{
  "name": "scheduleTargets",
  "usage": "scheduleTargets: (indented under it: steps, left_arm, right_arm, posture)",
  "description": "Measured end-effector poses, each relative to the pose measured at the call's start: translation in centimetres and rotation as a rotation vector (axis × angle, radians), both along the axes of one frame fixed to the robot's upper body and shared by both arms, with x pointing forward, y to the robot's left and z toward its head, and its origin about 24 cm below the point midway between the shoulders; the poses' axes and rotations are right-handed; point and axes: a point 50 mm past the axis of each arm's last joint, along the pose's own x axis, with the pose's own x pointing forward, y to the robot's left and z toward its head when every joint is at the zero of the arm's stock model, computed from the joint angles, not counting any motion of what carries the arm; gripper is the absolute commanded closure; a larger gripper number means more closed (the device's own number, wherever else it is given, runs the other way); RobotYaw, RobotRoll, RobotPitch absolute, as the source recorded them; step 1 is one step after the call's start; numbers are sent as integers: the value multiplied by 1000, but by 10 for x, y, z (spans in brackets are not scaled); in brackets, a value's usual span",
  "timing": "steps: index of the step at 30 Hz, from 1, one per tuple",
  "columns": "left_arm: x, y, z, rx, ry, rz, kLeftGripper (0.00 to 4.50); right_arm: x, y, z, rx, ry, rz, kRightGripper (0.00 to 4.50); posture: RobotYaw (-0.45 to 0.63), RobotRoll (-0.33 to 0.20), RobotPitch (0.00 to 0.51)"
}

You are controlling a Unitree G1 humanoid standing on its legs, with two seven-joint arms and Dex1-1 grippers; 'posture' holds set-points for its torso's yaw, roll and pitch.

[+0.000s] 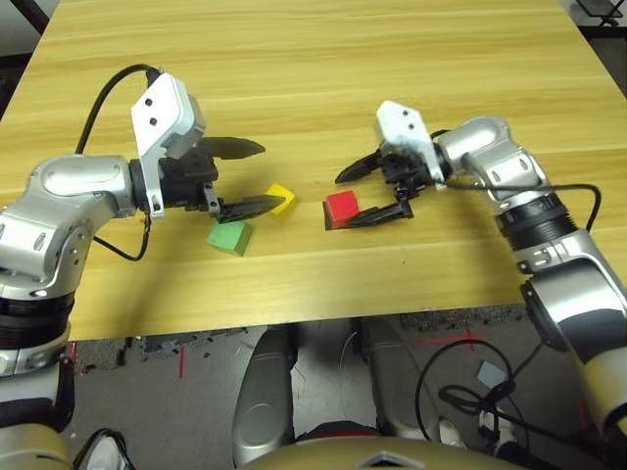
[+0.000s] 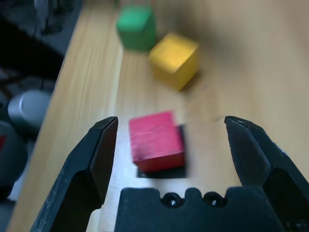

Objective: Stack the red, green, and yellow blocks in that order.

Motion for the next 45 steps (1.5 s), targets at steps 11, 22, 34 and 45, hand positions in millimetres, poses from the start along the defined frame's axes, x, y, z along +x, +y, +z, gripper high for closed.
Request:
scheduleTargets:
  steps: [11,22,34,45]
  left_arm:
    - [-27,41,-36,42,90,40,0]
    - [-20,62,-42,243,7,-38,0]
    - [-4,50,-56,303,9,-107,0]
    - [-9,51,-66,298,105,-97,2464]
  right_arm:
    - [-4,-50,-6,41,62,-106,34]
    - [-10,-51,-6,36,56,-105,34]
    - [-17,-50,-7,49,77,-139,34]
    - [-16,-52,-8,69,82,-171,0]
  posture:
    - [282,-32,290]
    - [232,-36,303]
    - [195,-47,310]
    - [205,-42,307]
